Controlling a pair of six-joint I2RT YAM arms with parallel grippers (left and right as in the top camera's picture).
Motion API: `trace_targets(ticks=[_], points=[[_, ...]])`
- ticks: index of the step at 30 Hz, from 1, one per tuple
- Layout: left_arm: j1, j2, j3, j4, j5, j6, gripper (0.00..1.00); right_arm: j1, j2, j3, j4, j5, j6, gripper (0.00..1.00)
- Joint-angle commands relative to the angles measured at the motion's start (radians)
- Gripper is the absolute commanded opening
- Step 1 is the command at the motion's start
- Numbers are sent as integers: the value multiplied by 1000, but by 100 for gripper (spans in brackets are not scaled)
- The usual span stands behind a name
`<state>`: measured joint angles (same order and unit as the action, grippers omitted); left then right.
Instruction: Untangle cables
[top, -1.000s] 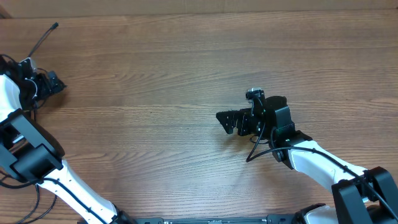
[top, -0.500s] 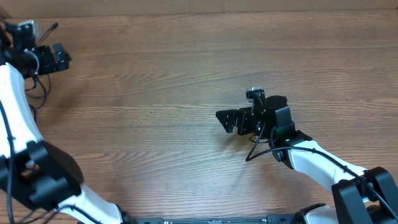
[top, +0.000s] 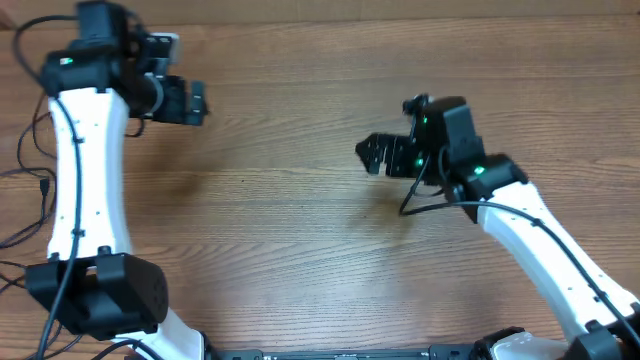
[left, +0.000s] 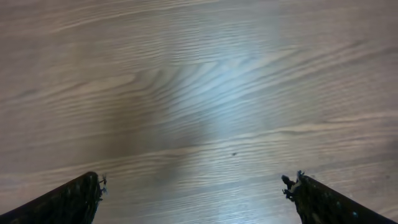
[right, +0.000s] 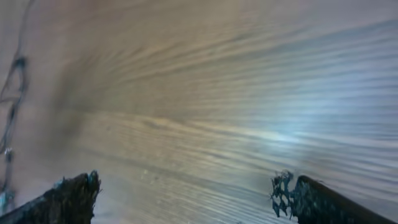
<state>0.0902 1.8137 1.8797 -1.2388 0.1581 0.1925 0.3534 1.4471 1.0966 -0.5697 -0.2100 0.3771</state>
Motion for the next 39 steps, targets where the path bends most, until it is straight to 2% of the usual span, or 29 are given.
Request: trace_targets(ticks=[1,5,10,15,39], points=[[-108,-15,4,-7,-28,-9,99,-2,-28,116,-72,204,-16,100],[-227,-15,2,-10,-32,-48,100,-2,-28,183,-120,251,-16,100],[-346,-15,2,29,-34,-59,99,-2,-27,184,-125,250,-15,100],[-400,-15,2,35,-35,-59,99,-2,-27,184,-125,250,-15,100],[-412,-15,2,35,-35,-58,100,-2,-27,184,-125,250,-15,100]])
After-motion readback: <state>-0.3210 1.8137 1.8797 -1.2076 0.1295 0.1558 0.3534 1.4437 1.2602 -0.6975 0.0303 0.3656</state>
